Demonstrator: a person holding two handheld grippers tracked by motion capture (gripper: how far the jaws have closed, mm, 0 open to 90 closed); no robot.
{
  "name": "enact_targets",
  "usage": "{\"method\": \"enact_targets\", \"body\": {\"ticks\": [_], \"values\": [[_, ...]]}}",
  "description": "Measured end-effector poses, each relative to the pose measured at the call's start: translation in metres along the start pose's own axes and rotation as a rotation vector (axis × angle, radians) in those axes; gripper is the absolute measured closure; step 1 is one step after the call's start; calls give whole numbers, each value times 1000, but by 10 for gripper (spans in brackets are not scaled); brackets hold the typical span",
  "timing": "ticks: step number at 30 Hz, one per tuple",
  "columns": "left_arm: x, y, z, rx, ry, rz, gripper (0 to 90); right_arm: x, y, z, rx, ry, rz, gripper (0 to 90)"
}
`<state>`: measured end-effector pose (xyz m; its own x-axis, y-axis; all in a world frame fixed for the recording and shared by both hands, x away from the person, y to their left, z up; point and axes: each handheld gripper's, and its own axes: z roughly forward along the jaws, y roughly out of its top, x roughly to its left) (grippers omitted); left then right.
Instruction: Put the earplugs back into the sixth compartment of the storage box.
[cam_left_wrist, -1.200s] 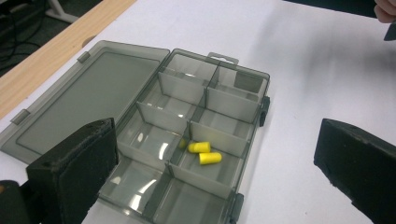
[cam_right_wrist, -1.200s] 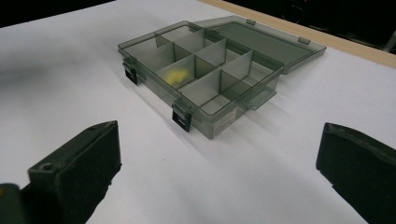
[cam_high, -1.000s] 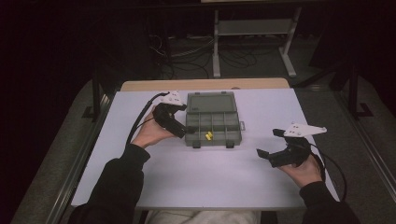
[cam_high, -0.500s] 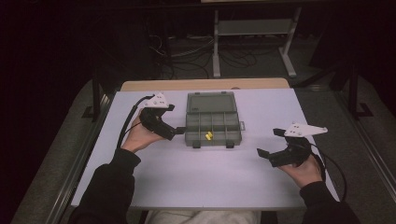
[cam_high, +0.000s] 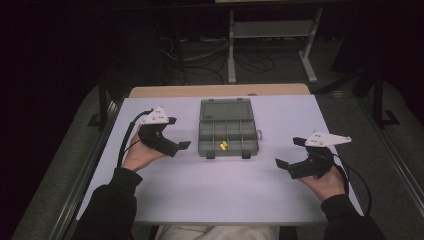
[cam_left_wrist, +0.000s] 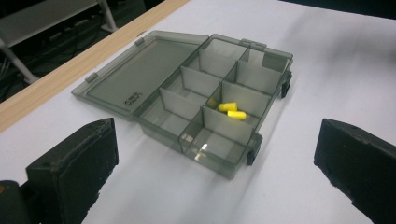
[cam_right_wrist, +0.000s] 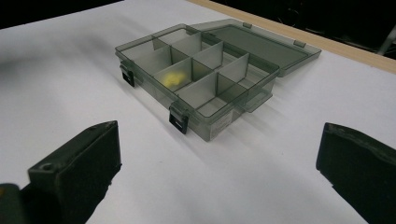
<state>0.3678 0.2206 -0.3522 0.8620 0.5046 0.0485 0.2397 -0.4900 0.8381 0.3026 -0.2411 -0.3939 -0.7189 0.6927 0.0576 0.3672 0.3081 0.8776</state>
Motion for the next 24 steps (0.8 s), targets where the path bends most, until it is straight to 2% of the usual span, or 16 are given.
{"method": "enact_targets", "body": {"ticks": [8, 10, 15, 24], "values": [[-6, -13, -13, -45, 47, -6, 0, 0, 0, -1, -3, -6, 3, 0], [-7, -18, -17, -52, 69, -3, 0, 0, 0, -1, -3, -7, 3, 0], [-6, -30, -26, -65, 99, -28, 0, 0, 0, -1, -2, -7, 1, 0], [-3, -50, -47, -126, 162, -92, 0, 0, 0, -2, -5, -11, 3, 0]]}}
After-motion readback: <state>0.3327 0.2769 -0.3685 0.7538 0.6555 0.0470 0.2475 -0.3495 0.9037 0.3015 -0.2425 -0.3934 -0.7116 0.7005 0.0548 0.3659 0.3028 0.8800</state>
